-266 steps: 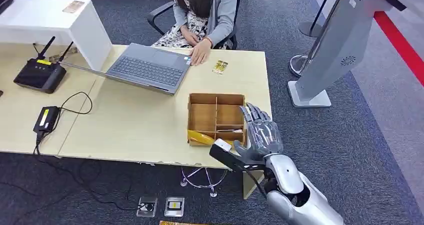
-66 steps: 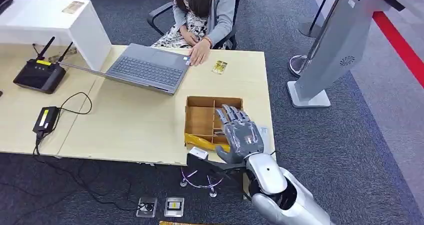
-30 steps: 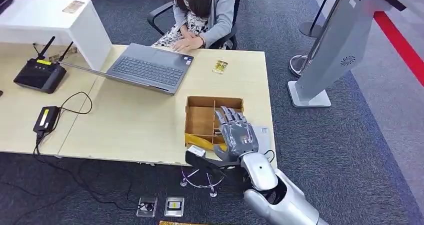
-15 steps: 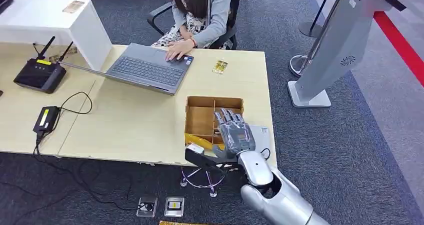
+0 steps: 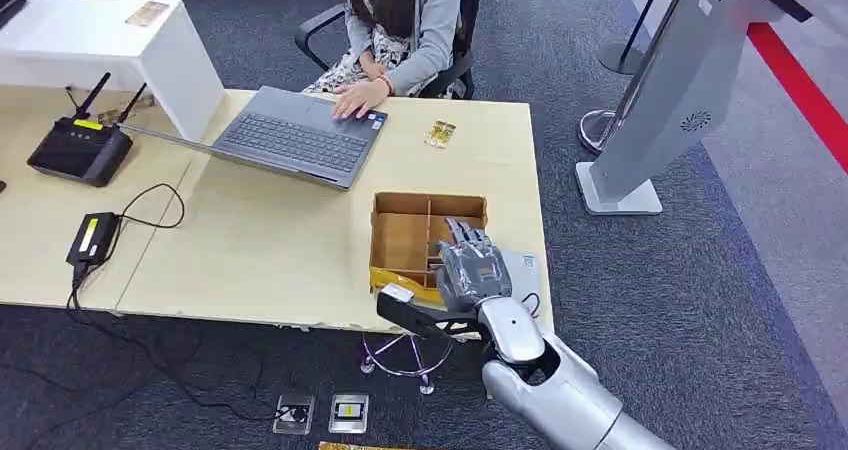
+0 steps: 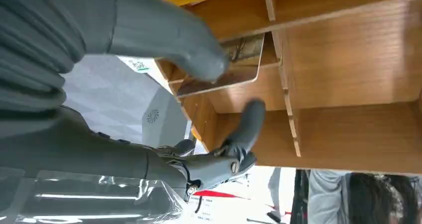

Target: Pass the card to the sensor for recognition and then transmit it.

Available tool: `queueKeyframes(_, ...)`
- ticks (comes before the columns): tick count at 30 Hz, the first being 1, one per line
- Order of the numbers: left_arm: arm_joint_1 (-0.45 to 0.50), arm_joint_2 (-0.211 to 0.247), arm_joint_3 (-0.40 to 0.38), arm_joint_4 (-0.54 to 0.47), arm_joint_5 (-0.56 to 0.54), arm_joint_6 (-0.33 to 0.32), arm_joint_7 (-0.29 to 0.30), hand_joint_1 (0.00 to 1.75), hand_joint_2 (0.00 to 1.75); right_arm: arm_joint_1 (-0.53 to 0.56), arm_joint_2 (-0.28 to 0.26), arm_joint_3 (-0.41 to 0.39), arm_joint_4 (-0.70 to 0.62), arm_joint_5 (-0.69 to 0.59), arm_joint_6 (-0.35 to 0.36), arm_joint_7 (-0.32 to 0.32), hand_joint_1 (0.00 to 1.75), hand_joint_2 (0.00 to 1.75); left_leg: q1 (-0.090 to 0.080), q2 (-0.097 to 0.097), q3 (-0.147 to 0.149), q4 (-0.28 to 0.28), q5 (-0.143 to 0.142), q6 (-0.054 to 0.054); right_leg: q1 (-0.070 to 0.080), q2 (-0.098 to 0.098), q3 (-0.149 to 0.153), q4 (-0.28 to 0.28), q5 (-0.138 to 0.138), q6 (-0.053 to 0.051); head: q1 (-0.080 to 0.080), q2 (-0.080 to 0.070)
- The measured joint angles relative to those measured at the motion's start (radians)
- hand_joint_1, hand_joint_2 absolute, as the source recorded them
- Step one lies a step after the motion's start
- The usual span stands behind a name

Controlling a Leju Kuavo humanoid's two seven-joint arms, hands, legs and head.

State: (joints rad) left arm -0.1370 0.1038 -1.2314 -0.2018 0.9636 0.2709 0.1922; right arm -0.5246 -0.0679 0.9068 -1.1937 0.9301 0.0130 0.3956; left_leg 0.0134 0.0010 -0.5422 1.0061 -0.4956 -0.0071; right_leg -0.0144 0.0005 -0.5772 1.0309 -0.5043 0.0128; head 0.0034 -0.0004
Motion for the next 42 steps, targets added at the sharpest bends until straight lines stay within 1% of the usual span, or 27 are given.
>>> queueKeyframes(5, 0.000, 0.000, 0.000, 0.000, 0.003, 0.010, 0.000, 0.00, 0.00, -0.015, 0.009, 0.009, 0.052, -0.007, -0.041, -0.021, 0.00, 1.75, 0.000, 0.000, 0.000, 0.000, 0.000, 0.000, 0.000, 0.000, 0.000, 0.000, 0.000, 0.000, 0.000, 0.000)
queueKeyframes(15, 0.000, -0.001, 0.000, 0.000, 0.003, 0.019, 0.000, 0.00, 0.00, -0.034, 0.027, 0.015, 0.122, -0.020, -0.070, -0.043, 0.00, 1.75, 0.000, 0.000, 0.000, 0.000, 0.000, 0.000, 0.000, 0.000, 0.000, 0.000, 0.000, 0.000, 0.000, 0.000)
queueKeyframes(16, 0.000, -0.001, 0.000, 0.000, 0.002, 0.020, 0.000, 0.00, 0.00, -0.036, 0.027, 0.015, 0.128, -0.021, -0.077, -0.044, 1.75, 1.75, 0.000, 0.000, 0.000, 0.000, 0.000, 0.000, 0.000, 0.000, 0.000, 0.000, 0.000, 0.000, 0.000, 0.000)
queueKeyframes(23, 0.000, -0.001, 0.000, 0.000, -0.001, 0.022, 0.000, 0.00, 0.00, -0.043, 0.027, 0.015, 0.152, -0.018, -0.103, -0.045, 1.75, 1.75, 0.000, 0.000, 0.000, 0.000, 0.000, 0.000, 0.000, 0.000, 0.000, 0.000, 0.000, 0.000, 0.000, 0.000)
queueKeyframes(34, 0.000, -0.002, 0.000, 0.000, -0.003, 0.027, 0.000, 0.00, 0.00, -0.059, 0.024, 0.015, 0.180, -0.001, -0.104, -0.046, 1.75, 1.75, 0.000, 0.000, 0.000, 0.000, 0.000, 0.000, 0.000, 0.000, 0.000, 0.000, 0.000, 0.000, 0.000, 0.000)
queueKeyframes(42, 0.000, -0.002, 0.000, 0.000, -0.003, 0.037, 0.001, 0.00, 0.00, -0.064, 0.025, 0.015, 0.191, -0.001, -0.103, -0.058, 1.75, 1.75, 0.000, 0.000, 0.001, 0.000, 0.000, 0.000, 0.000, 0.000, 0.000, 0.000, 0.000, 0.000, 0.000, 0.000)
